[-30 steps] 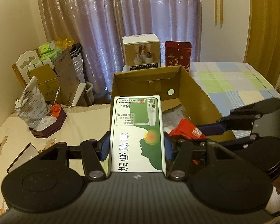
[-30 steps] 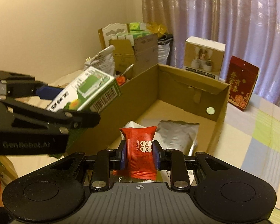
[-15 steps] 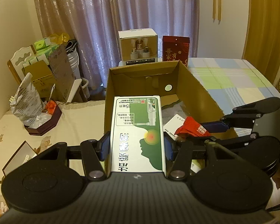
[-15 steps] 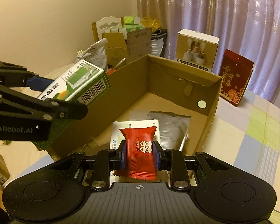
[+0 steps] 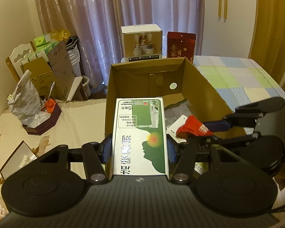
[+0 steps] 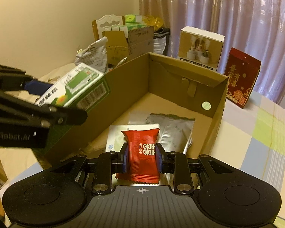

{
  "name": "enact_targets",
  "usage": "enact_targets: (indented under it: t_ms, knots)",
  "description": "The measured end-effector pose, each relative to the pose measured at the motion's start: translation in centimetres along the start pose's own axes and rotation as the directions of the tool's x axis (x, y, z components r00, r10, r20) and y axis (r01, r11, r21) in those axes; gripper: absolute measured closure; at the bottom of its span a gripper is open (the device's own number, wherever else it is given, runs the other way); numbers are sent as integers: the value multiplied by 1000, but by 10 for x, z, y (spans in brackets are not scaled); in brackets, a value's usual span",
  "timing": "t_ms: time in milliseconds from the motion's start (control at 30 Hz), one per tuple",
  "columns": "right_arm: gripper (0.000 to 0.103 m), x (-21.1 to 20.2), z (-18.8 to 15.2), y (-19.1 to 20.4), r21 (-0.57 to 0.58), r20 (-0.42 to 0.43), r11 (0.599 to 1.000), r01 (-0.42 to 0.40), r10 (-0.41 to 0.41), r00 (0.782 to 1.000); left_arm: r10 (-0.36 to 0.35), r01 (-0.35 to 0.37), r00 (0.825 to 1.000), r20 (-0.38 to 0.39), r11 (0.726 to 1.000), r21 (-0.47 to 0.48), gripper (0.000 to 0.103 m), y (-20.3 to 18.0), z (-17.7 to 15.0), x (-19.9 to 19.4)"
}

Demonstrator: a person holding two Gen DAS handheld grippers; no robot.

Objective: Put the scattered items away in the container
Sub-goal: 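Lower the green box into the cardboard box and open the left tool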

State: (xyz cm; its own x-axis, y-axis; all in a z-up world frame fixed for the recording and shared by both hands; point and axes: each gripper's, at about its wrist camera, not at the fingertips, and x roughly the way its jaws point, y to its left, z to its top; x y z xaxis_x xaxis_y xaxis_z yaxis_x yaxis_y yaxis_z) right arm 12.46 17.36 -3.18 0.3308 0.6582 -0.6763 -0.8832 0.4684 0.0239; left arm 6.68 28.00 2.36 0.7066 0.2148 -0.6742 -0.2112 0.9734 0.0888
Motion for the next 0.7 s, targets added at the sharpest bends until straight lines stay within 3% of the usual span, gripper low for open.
enact_targets:
  t_ms: [700]
  knots:
    - [72, -10, 8, -4, 5, 22, 1000, 19, -19, 1000, 4, -4, 1000, 21, 1000, -31, 53, 4, 6, -6]
